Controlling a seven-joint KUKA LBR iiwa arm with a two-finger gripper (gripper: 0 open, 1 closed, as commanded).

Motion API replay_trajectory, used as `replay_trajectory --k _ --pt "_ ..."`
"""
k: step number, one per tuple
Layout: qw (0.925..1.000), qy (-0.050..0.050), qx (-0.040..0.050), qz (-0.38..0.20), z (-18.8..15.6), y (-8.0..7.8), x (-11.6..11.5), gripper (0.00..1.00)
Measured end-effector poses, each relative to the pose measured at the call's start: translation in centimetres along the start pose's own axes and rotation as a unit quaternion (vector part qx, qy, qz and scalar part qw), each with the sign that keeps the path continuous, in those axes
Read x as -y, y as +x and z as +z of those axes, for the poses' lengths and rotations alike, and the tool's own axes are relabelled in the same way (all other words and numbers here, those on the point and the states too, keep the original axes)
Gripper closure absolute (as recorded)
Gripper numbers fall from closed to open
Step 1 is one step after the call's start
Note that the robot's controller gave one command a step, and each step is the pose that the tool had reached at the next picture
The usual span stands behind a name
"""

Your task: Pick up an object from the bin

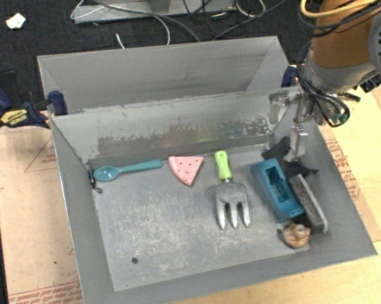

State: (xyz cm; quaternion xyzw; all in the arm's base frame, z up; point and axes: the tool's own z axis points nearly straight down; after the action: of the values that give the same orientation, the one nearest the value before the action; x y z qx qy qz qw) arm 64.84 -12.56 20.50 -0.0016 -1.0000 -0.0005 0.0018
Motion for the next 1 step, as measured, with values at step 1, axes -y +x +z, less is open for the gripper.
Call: replay_trajectory --k 1 --pt "1.0 0.0 0.003 -0.001 -0.54 -0.07 -0.08 0.0"
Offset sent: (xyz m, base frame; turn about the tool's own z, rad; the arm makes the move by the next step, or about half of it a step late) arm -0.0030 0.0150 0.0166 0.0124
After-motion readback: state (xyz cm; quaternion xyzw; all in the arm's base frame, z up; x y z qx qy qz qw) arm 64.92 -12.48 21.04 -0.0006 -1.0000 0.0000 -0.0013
